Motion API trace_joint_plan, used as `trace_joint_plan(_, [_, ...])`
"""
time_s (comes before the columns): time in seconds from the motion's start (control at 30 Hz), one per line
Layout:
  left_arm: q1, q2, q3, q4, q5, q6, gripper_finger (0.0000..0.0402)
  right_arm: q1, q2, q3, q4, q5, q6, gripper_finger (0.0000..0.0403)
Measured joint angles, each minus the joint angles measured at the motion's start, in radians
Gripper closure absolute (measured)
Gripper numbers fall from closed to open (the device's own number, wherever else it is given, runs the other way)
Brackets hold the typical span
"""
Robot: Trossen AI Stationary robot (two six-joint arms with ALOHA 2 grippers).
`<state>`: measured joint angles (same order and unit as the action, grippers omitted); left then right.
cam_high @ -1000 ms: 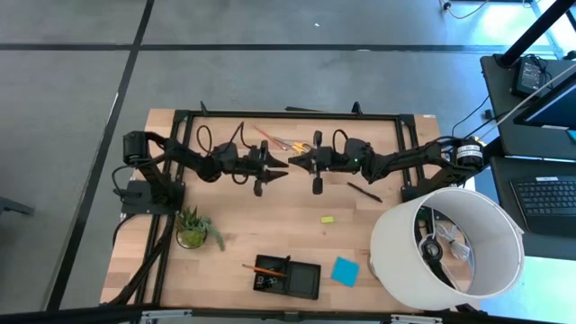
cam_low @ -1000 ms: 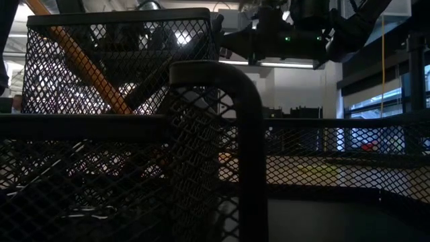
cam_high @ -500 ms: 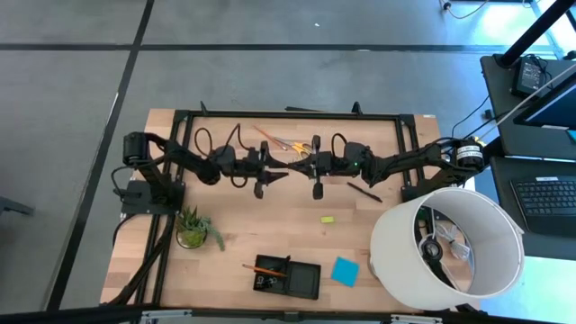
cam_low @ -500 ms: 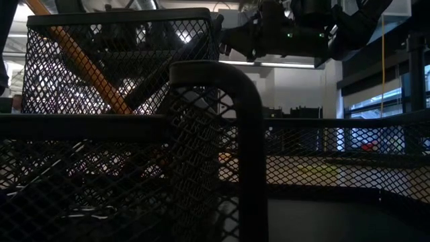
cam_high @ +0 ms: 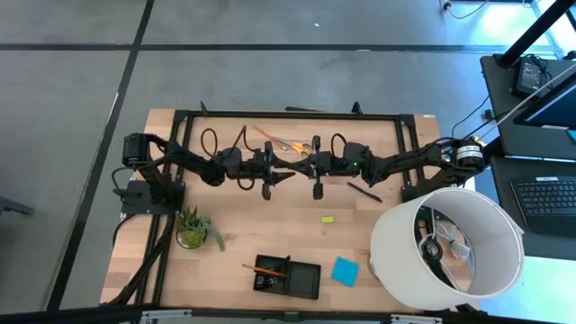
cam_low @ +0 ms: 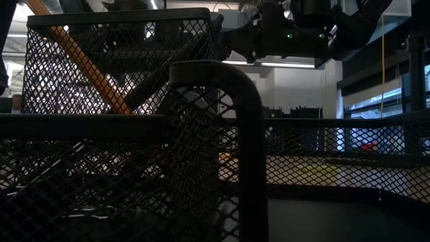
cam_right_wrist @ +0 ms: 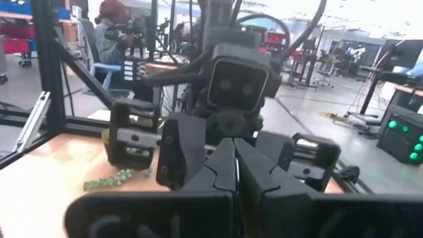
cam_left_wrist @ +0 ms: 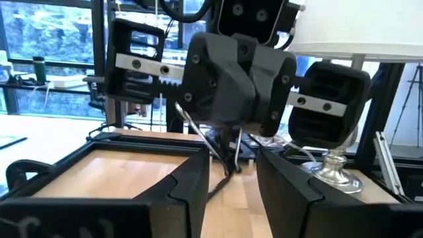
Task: Pick and place office supplies into organizer
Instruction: Put the black binder clip into the black desk organizer
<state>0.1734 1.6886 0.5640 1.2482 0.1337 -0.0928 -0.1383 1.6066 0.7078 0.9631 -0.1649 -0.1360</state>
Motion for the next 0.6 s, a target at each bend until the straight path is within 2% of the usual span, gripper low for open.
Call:
trace_joint_plan(0.2, [0.0, 0.0, 0.0, 0.012, -0.002, 0.017, 0.0296, 0.0, 0.0, 0.0, -0.002, -0.002, 0.0, 0.0403])
trace_joint_plan(0.53, [0.001, 0.0, -0.002, 0.009, -0.005, 0.064, 0.0384, 0.0, 0.0, 0.0, -0.002, -0.002, -0.011, 0.0402])
trace_joint_plan(0.6, [0.001, 0.0, -0.002, 0.009, -0.007, 0.066, 0.0389, 0.0, 0.0, 0.0, -0.002, -0.002, -0.011, 0.0397])
